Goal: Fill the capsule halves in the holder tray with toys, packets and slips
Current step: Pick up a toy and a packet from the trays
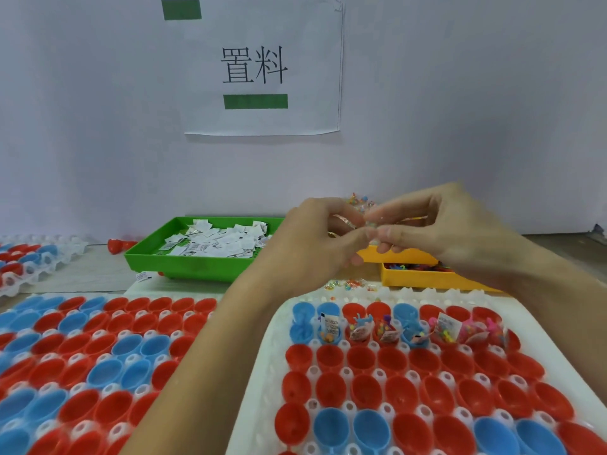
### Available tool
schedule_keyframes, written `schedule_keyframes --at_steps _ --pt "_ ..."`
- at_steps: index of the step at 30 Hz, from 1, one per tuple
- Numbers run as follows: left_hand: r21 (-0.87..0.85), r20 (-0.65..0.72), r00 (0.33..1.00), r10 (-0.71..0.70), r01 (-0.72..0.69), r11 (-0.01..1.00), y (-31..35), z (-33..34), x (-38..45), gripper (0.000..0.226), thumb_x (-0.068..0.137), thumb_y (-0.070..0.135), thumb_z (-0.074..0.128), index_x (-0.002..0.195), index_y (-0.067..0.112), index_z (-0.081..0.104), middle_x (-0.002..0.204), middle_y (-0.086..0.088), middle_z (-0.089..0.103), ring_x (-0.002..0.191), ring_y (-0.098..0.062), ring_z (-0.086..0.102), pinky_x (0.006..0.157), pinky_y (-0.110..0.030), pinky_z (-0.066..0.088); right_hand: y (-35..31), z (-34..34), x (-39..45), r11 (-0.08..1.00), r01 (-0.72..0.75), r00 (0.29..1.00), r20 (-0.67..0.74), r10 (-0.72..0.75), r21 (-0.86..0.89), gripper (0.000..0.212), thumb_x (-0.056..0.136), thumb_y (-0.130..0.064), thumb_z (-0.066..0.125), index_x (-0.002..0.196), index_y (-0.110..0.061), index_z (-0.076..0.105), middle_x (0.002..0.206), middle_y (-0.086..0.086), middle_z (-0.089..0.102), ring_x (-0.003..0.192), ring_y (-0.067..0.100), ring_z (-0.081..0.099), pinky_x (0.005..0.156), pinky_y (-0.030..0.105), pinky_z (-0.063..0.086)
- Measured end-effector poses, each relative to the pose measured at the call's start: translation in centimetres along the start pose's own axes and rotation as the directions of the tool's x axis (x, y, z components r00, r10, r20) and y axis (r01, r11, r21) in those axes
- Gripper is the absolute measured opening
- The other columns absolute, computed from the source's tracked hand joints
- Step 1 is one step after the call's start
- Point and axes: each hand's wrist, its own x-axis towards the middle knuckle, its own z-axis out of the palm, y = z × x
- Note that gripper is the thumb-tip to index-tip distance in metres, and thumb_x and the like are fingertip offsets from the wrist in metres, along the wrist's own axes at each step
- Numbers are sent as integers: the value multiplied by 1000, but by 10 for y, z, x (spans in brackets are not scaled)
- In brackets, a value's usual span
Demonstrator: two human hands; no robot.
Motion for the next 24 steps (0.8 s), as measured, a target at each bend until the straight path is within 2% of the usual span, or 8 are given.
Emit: schedule_keyframes --at_steps 3,8,10,12,14,17,21,24 --pt "-103 -23 1000 0 -2 995 1 3 0 12 89 16 72 99 12 68 75 -7 75 75 -21 74 79 -42 61 -3 2 -3 1000 -14 1000 9 14 -1 29 76 -19 78 103 -14 69 83 5 76 71 19 75 66 20 58" --pt "-215 -4 1000 -3 3 977 -1 0 0 7 87 6 72 93 10 71 73 -11 73 70 -20 71 75 -29 60 -1 5 -2 1000 -4 1000 11 5 -18 12 84 -1 75 91 -8 68 79 4 76 73 17 75 67 18 56" --pt "-236 -29 1000 7 -14 972 -3 -4 0 8 87 4 71 89 12 71 70 -9 72 67 -17 70 73 -26 60 -1 6 -2 1000 13 1000 24 -14 10 8 89 -3 70 94 -10 71 86 4 77 80 16 76 74 19 57" --pt "-232 -66 998 14 -29 972 -6 -9 0 10 88 2 70 88 12 71 69 -10 72 64 -16 69 70 -24 59 -1 8 -2 991 -10 1000 31 6 134 11 96 -10 63 101 -11 72 95 7 77 87 21 76 80 23 58" --pt "-234 -82 996 28 -47 971 -7 -12 0 13 87 -2 69 85 11 71 69 -10 71 63 -15 68 65 -22 56 -1 14 0 961 -74 997 20 71 266 18 98 -19 59 106 -10 71 94 13 76 85 26 76 77 25 60" --pt "-214 -71 996 55 -69 974 -9 -16 -2 22 84 -10 66 79 11 72 69 -11 71 63 -15 68 62 -19 52 4 23 1 961 -117 993 -5 122 250 19 96 -21 60 103 -8 70 84 14 76 77 23 75 67 21 58" --pt "-153 -15 998 60 -61 986 -12 -21 -4 23 79 -12 69 76 10 75 74 -14 74 69 -18 71 66 -26 58 8 25 0 981 -103 995 10 103 167 9 92 -11 67 94 -6 74 76 9 75 68 12 71 64 16 55" --pt "-112 51 998 32 -26 993 -13 -25 -5 14 77 0 77 78 14 78 80 -13 75 80 -25 73 83 -39 58 6 24 -2 987 -103 995 23 101 119 6 90 -9 70 92 -8 76 75 7 76 67 10 71 64 14 54"
